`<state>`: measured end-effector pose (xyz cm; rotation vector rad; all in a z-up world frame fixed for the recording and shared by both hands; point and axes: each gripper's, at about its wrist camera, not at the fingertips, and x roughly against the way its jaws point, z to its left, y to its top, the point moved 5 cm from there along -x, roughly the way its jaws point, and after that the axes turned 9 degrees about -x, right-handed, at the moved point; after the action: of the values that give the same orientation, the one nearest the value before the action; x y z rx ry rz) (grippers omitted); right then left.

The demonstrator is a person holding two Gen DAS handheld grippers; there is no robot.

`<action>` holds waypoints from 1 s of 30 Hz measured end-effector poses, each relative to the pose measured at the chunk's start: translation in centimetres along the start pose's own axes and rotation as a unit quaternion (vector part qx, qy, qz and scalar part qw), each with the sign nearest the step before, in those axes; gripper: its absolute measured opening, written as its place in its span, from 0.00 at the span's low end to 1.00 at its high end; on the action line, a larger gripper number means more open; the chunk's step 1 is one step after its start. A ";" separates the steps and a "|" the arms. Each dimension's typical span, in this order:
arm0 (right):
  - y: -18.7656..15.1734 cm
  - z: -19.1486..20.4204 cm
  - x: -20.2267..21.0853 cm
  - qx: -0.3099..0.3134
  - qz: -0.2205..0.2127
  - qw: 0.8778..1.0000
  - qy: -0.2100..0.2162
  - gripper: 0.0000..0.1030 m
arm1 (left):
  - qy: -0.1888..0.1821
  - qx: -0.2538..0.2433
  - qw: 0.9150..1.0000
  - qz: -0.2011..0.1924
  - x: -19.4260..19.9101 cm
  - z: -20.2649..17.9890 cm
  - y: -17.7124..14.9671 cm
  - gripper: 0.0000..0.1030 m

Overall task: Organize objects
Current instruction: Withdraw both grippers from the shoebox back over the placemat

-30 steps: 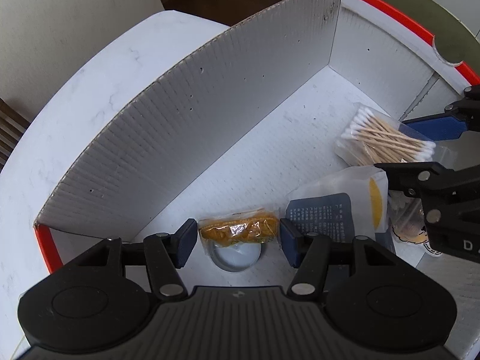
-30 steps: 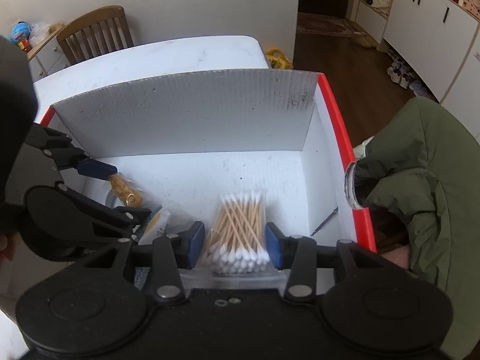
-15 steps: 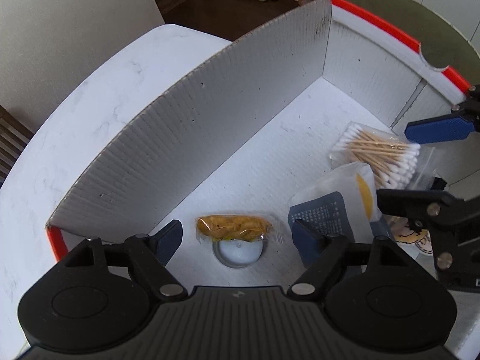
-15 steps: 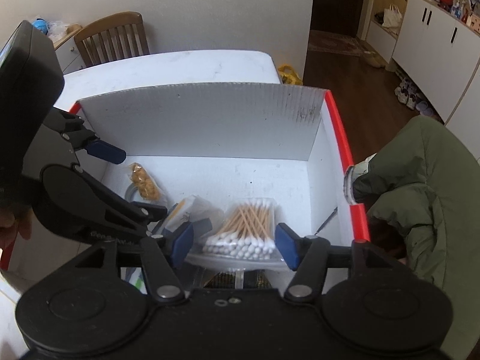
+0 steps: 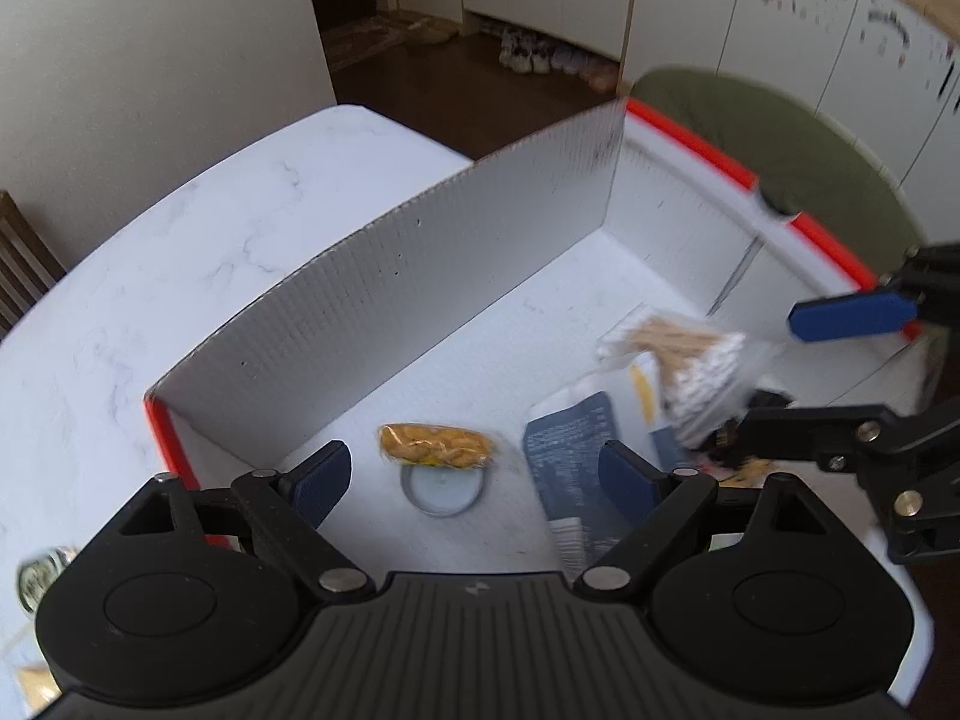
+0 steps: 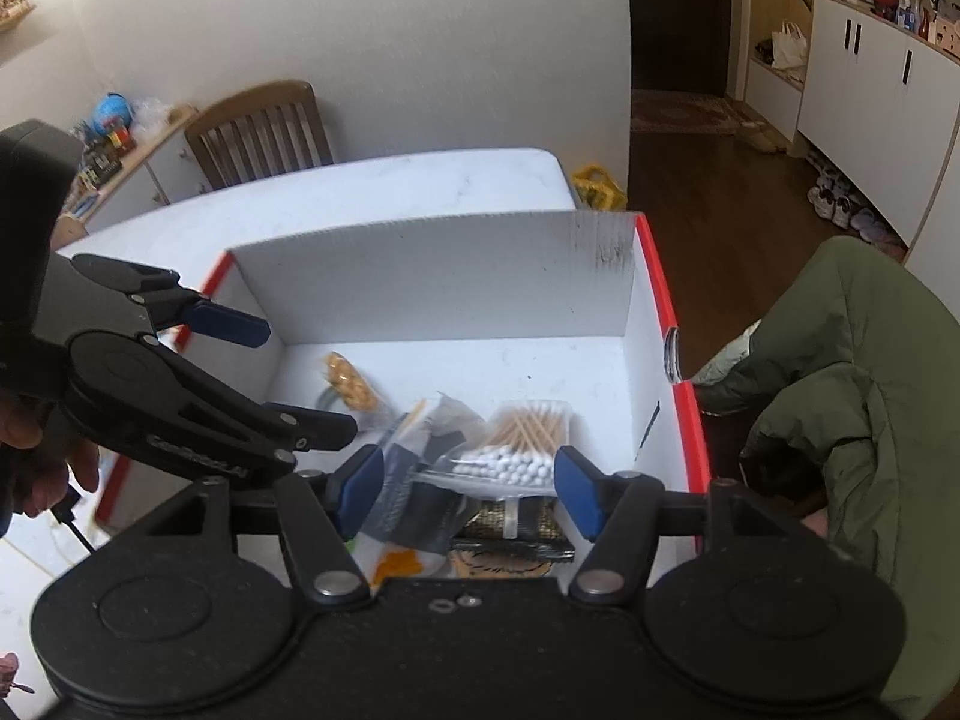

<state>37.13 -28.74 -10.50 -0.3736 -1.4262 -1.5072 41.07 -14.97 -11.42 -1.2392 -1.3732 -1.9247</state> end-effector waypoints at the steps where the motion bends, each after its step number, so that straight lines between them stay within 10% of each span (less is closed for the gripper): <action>1: -0.1 0.1 0.4 0.000 -0.005 1.000 0.003 0.73 | -0.008 0.007 1.000 -0.008 0.6 0.1 -0.1 0.96; 17: -1.5 3.3 6.1 -0.007 -0.058 0.998 0.040 0.75 | -0.052 0.046 0.992 -0.108 8.7 -0.5 -3.9 0.99; 30: -3.8 9.3 7.3 -0.016 -0.070 0.996 0.060 0.84 | -0.018 0.082 0.983 -0.162 14.8 2.2 -10.7 0.99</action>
<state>27.11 -24.36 -4.58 -0.2030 -1.3587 -1.6376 26.50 -6.94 -3.63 -1.0260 -1.8044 -1.9544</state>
